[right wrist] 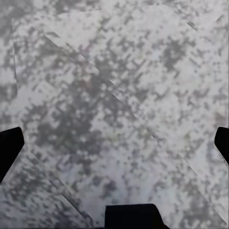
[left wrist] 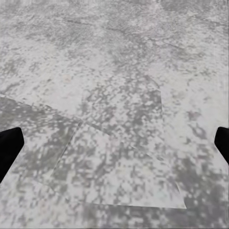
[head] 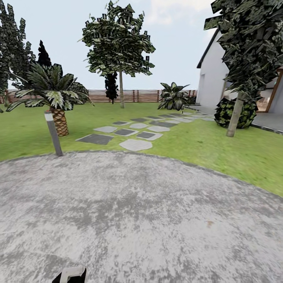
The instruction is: In the garden, pick up the pesticide atomizer on the floor and spray pesticide onto both trees until each tree trunk is fully covered.
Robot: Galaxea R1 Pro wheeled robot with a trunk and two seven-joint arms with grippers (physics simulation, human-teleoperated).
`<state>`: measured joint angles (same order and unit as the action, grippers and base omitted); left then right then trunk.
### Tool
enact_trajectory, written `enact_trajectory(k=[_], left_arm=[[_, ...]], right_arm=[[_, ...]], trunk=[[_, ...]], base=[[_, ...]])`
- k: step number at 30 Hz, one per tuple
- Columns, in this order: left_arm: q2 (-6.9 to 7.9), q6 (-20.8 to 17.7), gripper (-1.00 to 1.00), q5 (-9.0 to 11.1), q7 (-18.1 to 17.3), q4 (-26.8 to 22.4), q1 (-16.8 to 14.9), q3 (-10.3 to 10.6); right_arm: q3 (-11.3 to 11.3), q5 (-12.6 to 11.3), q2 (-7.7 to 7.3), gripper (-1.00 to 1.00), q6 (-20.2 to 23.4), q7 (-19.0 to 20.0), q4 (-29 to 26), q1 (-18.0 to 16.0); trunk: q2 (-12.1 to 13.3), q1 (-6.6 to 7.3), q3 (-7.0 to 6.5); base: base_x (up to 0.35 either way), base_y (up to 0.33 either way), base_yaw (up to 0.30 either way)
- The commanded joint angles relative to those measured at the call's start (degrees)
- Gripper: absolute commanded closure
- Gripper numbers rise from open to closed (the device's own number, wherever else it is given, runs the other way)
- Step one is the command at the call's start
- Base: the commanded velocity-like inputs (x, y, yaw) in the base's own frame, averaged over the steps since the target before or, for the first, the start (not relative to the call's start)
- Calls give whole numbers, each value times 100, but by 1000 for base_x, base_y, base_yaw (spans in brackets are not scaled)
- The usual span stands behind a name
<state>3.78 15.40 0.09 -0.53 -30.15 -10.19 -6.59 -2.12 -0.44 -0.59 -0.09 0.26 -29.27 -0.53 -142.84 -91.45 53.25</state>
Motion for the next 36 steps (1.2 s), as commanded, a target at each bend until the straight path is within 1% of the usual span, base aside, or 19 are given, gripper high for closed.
enact_trajectory(k=[1,11,19,36], left_arm=[[0,2,-100,0,0,0,3,0],[-4,-2,-100,0,0,10,-1,0],[-4,6,-100,-8,0,220,-1,9],[-9,7,-100,-19,0,229,0,18]], right_arm=[[0,0,-1,-100,0,0,0,0],[-2,-7,5,-100,0,0,1,0],[0,0,7,-100,0,0,1,0],[2,-1,6,-100,0,0,9,0]], trunk=[[0,0,0],[0,0,0],[0,0,0],[0,0,0]], base=[[326,104,0],[327,38,0],[329,0,0],[329,0,0]])
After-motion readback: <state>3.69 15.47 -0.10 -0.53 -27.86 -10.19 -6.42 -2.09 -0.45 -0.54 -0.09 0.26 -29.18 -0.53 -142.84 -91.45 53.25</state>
